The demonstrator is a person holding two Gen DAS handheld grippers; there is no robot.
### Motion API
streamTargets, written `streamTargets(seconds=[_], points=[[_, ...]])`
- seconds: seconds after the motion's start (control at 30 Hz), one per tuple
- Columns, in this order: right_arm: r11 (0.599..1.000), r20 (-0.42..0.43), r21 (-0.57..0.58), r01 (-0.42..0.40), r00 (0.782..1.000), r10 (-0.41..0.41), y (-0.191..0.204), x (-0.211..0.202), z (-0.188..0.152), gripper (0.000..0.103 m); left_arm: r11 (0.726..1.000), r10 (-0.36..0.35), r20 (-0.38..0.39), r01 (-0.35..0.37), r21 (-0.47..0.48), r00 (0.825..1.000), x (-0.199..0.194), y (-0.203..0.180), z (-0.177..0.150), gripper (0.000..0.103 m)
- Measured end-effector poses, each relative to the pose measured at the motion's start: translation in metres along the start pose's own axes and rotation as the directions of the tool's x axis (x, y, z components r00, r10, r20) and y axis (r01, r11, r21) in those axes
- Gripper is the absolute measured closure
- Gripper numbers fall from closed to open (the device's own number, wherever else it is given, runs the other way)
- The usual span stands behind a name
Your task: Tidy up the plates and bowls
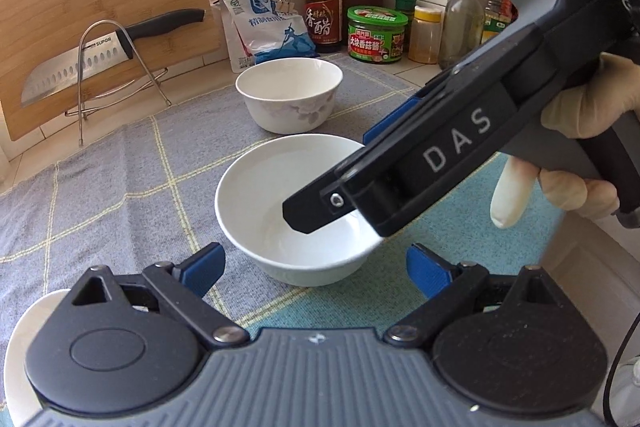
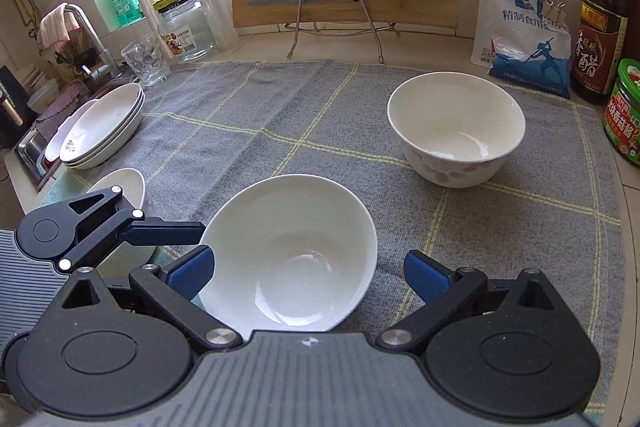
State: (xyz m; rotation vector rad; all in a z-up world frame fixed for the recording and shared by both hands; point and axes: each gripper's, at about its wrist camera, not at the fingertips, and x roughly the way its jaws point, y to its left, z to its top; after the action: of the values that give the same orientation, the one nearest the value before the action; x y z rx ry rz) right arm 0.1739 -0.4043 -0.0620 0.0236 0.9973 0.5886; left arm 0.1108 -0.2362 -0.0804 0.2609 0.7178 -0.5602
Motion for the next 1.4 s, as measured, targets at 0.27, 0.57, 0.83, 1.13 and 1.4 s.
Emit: streamTargets(seconds=[0.27,0.57,0.83,1.13,1.4], points=[[0.999,-0.011,-0.022,-0.031,0.999,0.031,-0.003,0.006,0.008,0.009,0.999,0.032,0.007,-0.032,-0.017,0.999,0.010,-0.005,0.000,0.008],[0.998,-0.036,-0.022,-0.059,0.998,0.058,-0.007,0.012,0.011,0.020,0.999,0.032,0.021,-0.031,-0.021,0.999,0.011,-0.005,0.000,0.011],[0.997,-0.042,-0.028,-0.077,0.996,0.076,-0.007,0.013,0.014,0.023,0.999,0.030,0.032,-0.029,-0.037,0.999,0.010,-0.003,0.001,0.011],[0.997,-0.048,-0.034,-0.073,0.996,0.072,-0.005,0.014,0.015,0.023,0.998,0.035,0.036,-0.033,-0.047,0.999,0.012,-0.001,0.003,0.012],[0.997,-0.049,-0.033,-0.064,0.997,0.063,-0.004,0.014,0.015,0.023,0.999,0.032,0.033,-0.031,-0.042,0.999,0.011,-0.001,0.002,0.011]])
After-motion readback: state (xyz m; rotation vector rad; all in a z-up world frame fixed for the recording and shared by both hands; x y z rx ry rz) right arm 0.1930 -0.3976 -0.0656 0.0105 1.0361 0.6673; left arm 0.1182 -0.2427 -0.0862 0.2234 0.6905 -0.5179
